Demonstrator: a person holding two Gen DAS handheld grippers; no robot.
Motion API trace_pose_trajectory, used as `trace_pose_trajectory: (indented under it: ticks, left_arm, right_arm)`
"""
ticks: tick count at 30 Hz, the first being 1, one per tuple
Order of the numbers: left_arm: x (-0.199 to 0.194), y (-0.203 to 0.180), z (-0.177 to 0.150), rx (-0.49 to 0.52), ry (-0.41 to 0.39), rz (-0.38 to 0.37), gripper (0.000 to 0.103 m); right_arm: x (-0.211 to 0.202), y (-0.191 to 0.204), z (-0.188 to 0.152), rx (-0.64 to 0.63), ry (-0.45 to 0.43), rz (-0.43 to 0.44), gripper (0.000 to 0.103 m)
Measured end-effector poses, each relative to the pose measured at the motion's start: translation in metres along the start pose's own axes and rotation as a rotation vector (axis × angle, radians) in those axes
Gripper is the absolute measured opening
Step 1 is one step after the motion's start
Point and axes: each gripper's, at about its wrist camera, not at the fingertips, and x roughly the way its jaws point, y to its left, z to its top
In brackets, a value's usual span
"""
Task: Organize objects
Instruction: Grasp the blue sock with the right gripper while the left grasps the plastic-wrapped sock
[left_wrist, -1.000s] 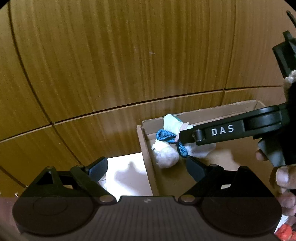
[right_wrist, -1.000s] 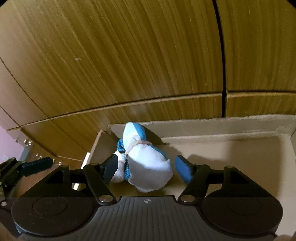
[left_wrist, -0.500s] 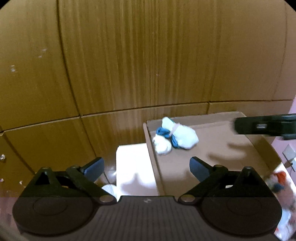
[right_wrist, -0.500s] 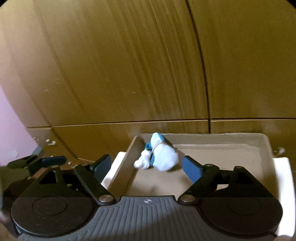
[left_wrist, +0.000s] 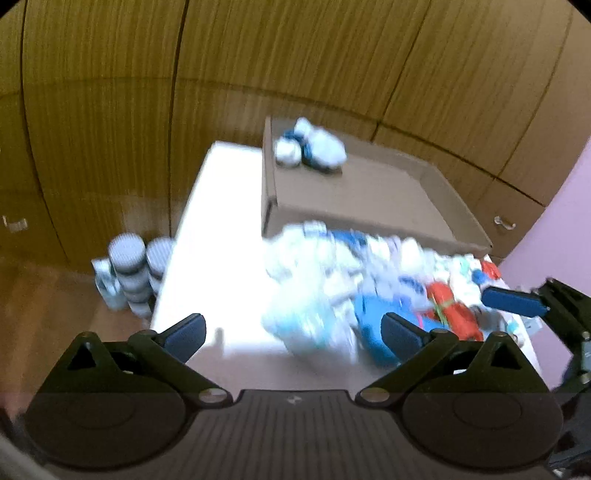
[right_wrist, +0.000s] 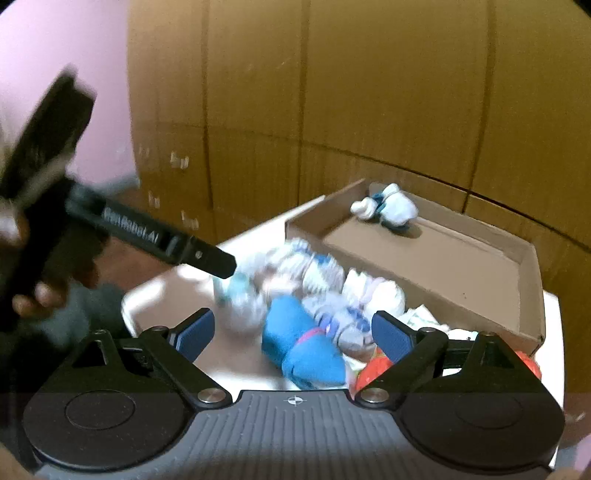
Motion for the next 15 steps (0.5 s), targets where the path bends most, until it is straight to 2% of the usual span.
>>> trace_pose_trajectory:
  ticks: [3,8,11,13,15]
  left_arm:
    - [0.003,-0.004,-0.003,-0.013,0.015,0.01,0.1]
    - [0.017,-0.01,-0.002,0.005,0.014,0.062,0.1]
    - [0.027,-0.006,-0.001,0.0,0.024,0.069,0.098]
    - [0.031,-0.004,-0.002,-0.005,0.031,0.067,0.096]
    - [0.032,0.0,-0.003,-0.011,0.036,0.06,0.083]
  right_arm:
    - [0.018,0.004,-0.001,-0.062,0.014,-0.017,0.094]
    - [0.038,0.002,-0.009,-0.099,0.037,-0.015,0.092]
    - [0.053,0.002,-0.012,-0.102,0.064,-0.015,0.089]
    - [0.06,0.002,-0.014,-0.106,0.083,-0.023,0.085]
    - [0.066,0.002,-0.014,-0.094,0.1,-0.014,0.075]
